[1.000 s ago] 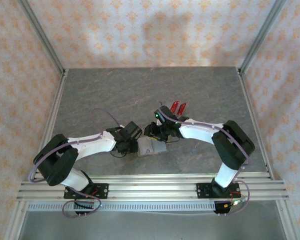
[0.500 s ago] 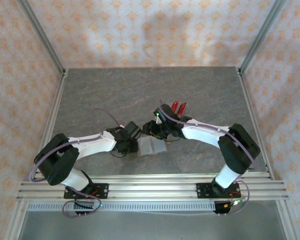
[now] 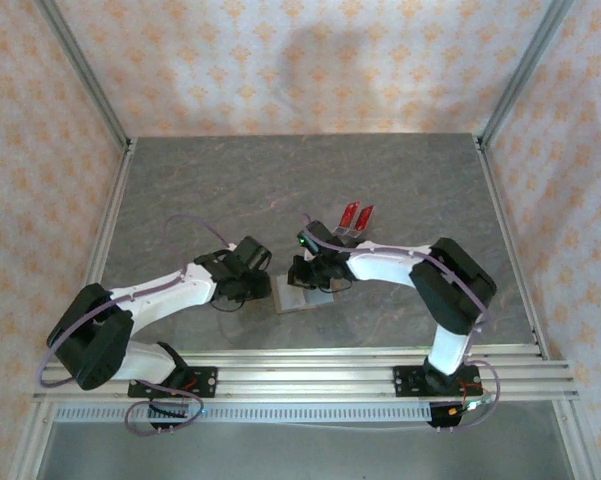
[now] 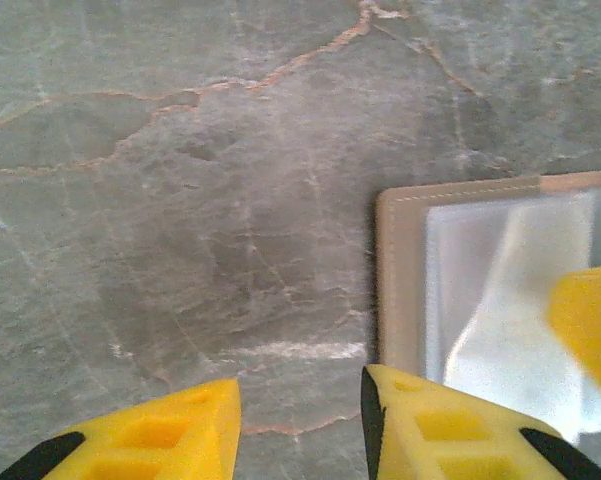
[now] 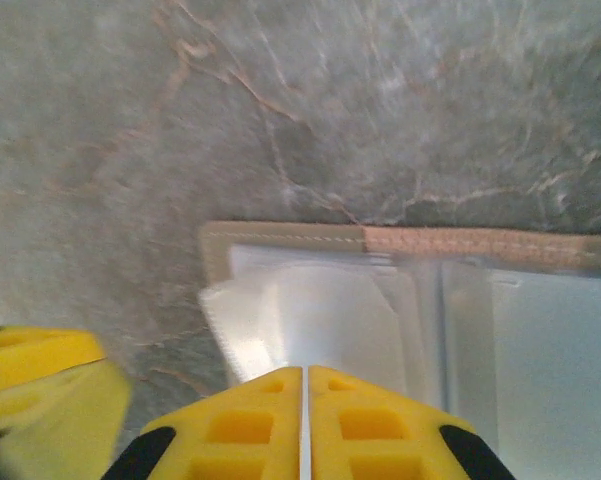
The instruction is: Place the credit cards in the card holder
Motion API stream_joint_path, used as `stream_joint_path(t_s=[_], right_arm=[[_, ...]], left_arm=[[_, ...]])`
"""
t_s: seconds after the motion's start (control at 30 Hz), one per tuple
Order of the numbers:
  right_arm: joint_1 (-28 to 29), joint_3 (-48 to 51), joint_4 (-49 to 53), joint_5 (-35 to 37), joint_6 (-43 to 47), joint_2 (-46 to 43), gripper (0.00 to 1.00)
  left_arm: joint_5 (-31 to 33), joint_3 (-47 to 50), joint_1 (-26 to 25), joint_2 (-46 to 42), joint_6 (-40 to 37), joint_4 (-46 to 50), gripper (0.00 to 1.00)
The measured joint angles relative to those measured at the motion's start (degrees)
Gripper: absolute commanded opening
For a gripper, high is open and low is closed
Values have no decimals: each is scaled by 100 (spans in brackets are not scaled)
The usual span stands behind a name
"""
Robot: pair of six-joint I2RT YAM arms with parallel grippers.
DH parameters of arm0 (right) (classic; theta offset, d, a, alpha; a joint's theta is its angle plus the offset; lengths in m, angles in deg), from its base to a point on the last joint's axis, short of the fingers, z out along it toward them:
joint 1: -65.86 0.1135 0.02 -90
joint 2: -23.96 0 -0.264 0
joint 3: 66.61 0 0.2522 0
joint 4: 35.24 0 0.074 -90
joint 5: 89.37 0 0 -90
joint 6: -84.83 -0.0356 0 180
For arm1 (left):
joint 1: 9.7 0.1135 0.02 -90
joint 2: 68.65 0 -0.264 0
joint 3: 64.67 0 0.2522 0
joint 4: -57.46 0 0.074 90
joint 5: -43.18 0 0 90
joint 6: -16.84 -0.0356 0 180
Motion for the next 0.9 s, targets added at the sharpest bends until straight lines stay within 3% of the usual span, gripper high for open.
stream_joint_path(t_s=[0.27, 0.43, 0.57, 0.7, 0.9], right_arm=[[31, -131, -50, 87, 85, 166, 20], [-125, -286, 533, 328, 348, -225, 25], [-739, -721, 1200, 671, 595, -658, 26], [-1679, -1029, 1768, 1255, 811, -997, 35], [-2787, -1322, 2391, 1827, 1010, -966, 38]], left_arm=[[-181, -151, 0, 94, -136, 7, 40], [-337, -343, -7, 446, -258, 2, 41], [-365, -621, -57, 702, -363, -2, 41], [-363, -850, -76, 992, -452, -13, 41], [-341, -905, -173, 1346, -538, -15, 41]])
